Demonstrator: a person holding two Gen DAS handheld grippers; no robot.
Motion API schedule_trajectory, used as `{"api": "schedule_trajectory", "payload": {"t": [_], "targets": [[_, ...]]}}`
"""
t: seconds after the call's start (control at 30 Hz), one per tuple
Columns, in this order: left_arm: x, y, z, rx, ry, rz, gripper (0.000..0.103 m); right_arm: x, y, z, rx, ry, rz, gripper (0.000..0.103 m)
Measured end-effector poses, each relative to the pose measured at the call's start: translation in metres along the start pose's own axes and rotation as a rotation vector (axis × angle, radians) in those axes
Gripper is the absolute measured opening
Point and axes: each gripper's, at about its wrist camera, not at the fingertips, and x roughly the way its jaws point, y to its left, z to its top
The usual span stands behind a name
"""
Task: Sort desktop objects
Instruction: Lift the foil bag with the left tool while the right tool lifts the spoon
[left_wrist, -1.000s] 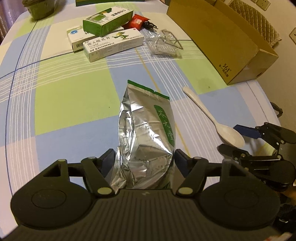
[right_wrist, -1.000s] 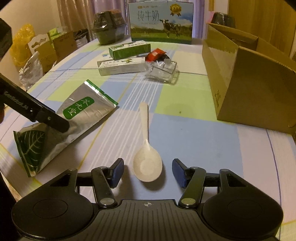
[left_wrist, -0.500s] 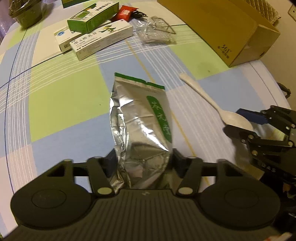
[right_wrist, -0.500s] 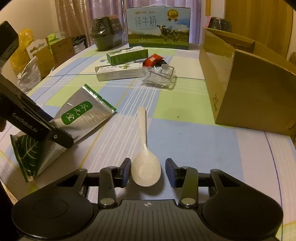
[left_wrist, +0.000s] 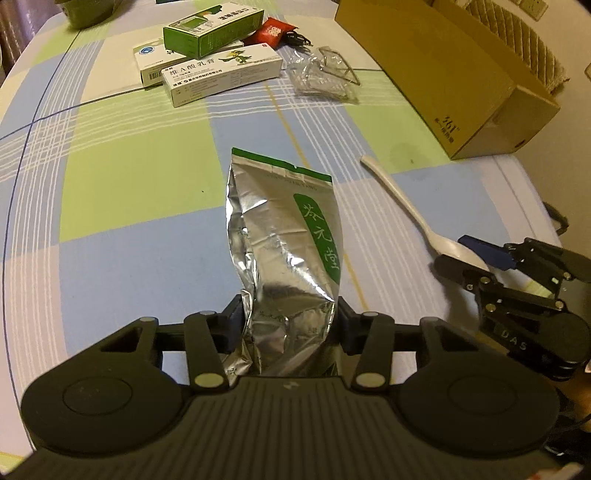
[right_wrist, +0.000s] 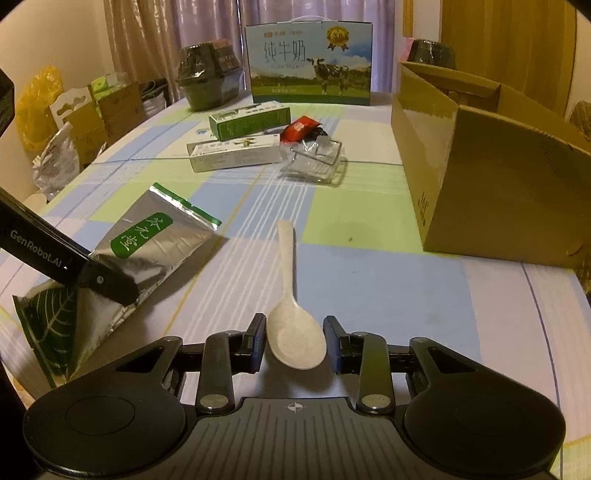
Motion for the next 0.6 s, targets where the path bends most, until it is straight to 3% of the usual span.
{"api": "schedule_trajectory", "payload": {"t": [0.6], "targets": [[-0.048, -0.019, 0.003, -0.049, -0.118, -0.053, 0.043, -0.045, -0.005, 0.023, 0.043, -0.104, -0.022, 0.030]]}}
